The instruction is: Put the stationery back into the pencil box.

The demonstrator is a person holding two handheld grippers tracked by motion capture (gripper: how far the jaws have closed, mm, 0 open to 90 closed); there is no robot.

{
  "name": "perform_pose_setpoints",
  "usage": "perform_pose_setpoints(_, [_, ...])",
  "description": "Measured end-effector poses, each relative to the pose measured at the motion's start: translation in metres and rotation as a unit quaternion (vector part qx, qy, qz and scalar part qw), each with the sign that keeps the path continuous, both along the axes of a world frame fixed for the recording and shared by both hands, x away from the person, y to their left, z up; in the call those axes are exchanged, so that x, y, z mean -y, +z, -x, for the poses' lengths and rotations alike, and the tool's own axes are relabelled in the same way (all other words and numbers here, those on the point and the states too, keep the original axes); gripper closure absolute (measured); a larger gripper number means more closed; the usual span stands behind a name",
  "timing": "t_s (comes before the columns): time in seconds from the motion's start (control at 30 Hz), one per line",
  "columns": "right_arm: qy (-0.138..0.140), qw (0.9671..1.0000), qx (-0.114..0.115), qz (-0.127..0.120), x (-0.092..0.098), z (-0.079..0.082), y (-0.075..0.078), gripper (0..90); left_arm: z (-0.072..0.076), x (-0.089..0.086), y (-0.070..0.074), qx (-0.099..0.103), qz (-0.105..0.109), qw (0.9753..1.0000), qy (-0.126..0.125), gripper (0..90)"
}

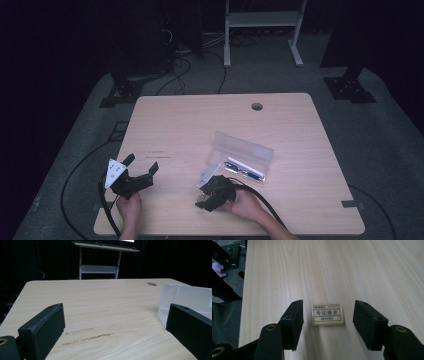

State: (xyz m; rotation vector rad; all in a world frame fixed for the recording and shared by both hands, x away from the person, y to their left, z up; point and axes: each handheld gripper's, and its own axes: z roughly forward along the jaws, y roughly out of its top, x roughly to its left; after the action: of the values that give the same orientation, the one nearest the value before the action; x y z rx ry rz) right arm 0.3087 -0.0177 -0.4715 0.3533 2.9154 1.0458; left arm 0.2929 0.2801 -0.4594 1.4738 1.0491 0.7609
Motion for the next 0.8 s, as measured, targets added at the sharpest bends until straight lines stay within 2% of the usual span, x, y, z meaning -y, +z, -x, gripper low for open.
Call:
perform_pose_setpoints(0.53, [0.006,0.9999,0.002,0.014,-0.0056,0.0001,-0.0057,45.4,0.0000,-0.0008,0.0001,0.001,0.001,1.0000,0.000,1.1])
perform_pose_setpoints(0.8, [0.007,0.9998,0.003,0.016,-0.0066,-0.0004,-0.0071,50.3,0.0001,-0.0007,0.0002,0.001,0.000,1.0000,0.000,1.1])
